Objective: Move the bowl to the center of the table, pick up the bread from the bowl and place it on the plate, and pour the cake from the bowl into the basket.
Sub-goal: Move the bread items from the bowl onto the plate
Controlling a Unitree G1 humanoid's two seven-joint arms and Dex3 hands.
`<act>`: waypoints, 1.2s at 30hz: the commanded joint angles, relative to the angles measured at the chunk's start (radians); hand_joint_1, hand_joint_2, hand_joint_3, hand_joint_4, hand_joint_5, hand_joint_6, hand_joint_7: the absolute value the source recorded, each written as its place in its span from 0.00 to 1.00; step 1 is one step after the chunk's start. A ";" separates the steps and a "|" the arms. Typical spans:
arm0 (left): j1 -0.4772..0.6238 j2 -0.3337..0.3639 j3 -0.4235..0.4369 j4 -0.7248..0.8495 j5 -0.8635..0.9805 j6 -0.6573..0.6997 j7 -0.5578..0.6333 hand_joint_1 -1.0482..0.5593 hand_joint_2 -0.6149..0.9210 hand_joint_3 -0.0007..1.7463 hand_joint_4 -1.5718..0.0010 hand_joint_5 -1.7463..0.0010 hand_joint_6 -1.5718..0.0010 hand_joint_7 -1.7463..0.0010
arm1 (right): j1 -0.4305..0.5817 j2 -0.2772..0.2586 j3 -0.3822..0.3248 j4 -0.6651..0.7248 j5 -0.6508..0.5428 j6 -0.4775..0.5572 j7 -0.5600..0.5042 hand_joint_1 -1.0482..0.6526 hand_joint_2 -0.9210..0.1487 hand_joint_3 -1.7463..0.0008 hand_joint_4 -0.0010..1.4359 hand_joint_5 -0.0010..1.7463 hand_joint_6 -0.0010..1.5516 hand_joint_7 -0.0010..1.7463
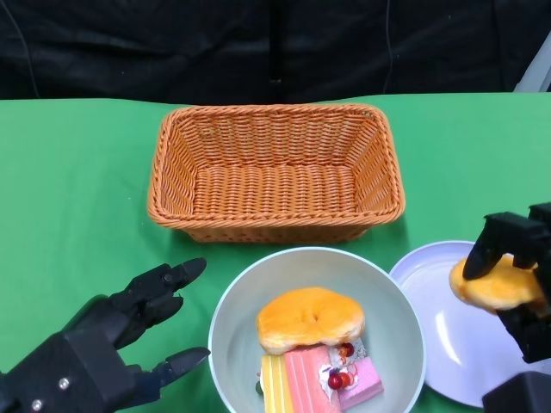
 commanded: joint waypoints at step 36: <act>0.023 -0.041 0.007 -0.015 0.041 -0.044 0.004 0.30 1.00 0.21 0.87 0.80 0.83 0.99 | 0.045 -0.044 0.164 -0.359 0.162 0.330 0.404 0.16 0.00 0.87 0.00 0.18 0.09 0.01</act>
